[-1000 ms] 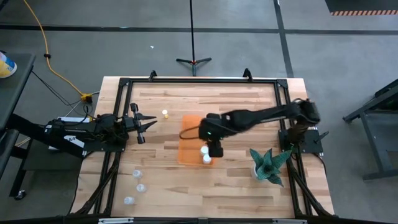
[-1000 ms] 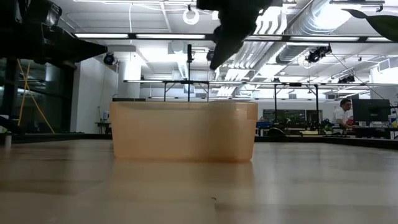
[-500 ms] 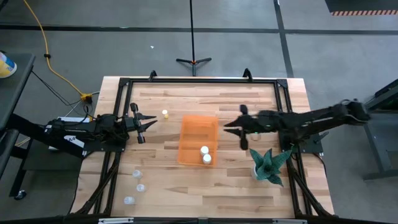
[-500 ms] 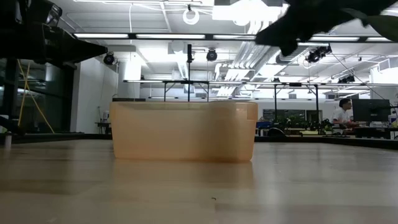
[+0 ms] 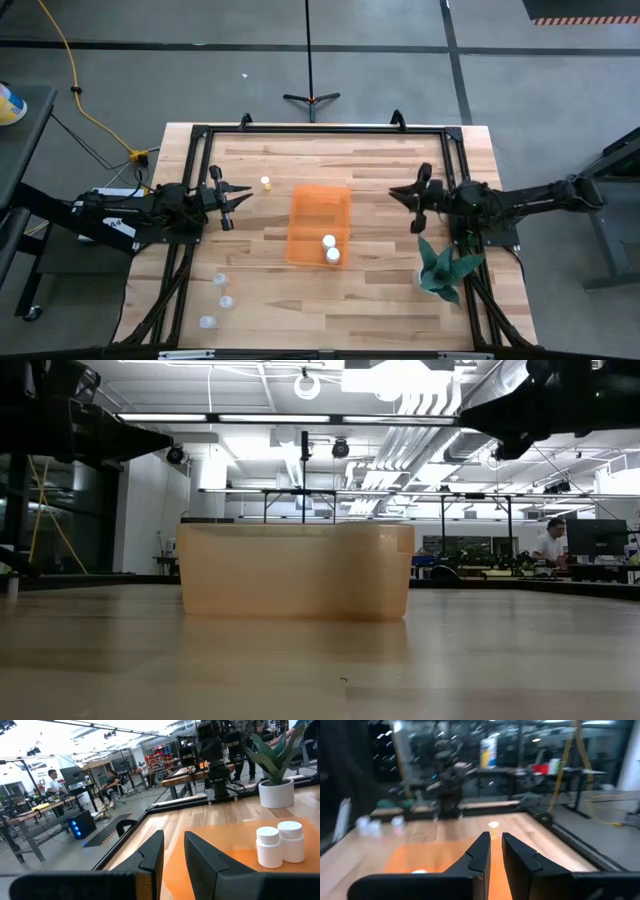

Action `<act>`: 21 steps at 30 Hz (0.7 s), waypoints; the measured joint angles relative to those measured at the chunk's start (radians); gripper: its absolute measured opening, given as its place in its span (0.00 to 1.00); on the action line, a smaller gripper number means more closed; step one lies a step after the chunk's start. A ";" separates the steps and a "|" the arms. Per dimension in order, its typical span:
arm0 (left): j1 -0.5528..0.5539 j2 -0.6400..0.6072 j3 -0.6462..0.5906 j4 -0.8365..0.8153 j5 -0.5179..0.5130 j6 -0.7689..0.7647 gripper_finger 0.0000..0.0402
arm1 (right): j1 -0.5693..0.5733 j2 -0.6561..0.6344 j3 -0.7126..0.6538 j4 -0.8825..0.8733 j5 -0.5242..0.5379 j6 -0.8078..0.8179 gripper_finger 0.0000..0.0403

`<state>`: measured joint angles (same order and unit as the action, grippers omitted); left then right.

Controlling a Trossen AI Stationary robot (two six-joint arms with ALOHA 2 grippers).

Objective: Pick and place pill bottles into a basket
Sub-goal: Put the yellow pill bottle into the orange bin

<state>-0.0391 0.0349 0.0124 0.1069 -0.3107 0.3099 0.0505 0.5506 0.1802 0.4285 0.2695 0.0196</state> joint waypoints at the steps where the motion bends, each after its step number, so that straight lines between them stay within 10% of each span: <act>1: 0.000 0.000 0.000 -0.001 0.000 0.000 0.28 | -0.005 -0.010 0.000 0.008 0.003 -0.004 0.09; 21: 0.000 0.000 0.000 -0.005 0.001 -0.003 0.28 | -0.397 0.093 0.002 0.128 -0.533 -0.021 0.01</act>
<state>-0.0391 0.0347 0.0124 0.1015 -0.3099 0.3069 -0.3464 0.6435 0.1818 0.5560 -0.2638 -0.0017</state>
